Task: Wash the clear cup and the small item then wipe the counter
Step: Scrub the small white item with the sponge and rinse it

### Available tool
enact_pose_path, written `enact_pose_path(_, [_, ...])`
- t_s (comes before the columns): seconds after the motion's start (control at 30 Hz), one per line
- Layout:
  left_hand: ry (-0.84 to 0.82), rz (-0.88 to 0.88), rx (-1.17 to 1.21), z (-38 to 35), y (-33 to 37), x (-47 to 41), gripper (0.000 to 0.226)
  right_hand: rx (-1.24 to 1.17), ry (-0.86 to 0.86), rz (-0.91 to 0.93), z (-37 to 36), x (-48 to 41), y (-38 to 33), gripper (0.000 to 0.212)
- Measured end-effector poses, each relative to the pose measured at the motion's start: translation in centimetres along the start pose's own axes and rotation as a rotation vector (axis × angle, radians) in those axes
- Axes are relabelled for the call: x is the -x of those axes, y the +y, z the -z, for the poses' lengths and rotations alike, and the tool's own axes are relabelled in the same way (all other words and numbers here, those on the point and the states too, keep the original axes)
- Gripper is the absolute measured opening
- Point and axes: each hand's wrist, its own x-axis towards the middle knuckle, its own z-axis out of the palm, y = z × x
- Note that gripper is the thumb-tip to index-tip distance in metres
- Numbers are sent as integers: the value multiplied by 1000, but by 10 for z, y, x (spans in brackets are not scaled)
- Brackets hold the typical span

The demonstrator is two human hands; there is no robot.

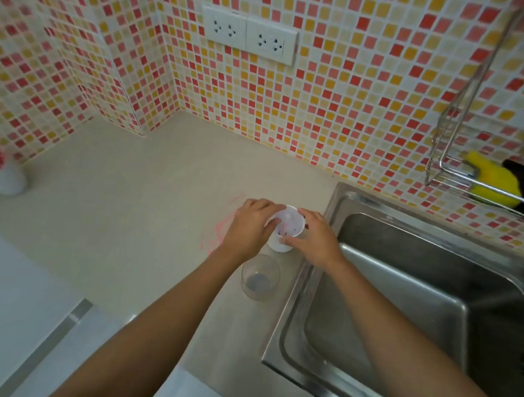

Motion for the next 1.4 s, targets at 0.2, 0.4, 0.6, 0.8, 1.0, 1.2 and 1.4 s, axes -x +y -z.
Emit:
enact_pose_path(0.2, [-81, -139, -64, -7, 0, -19, 26, 52, -18, -21, 2, -3, -1, 81])
enact_pose_path(0.4, [-122, -205, -121, -9, -2, -30, 20, 51, 16, -46, -2, -1, -2, 76])
enact_pose_path(0.6, [-42, -230, -99, -5, 9, -42, 16, 82, 68, -94, -10, -2, -2, 81])
enact_pose_path(0.8, [26, -110, 39, 13, 21, -43, 17, 123, 10, -124, 17, 13, -14, 99])
enact_pose_path(1.0, [-10, -105, 157, 18, 62, -45, 20, 156, 677, 171, 147, 50, -36, 35])
enact_pose_path(1.2, [-73, -118, 299, 7, 129, -58, 17, 319, 838, 27, 238, 42, -11, 29])
enact_pose_path(1.4, [-136, -123, 383, -9, 163, -58, 14, 297, 522, -360, 268, 22, 7, 40])
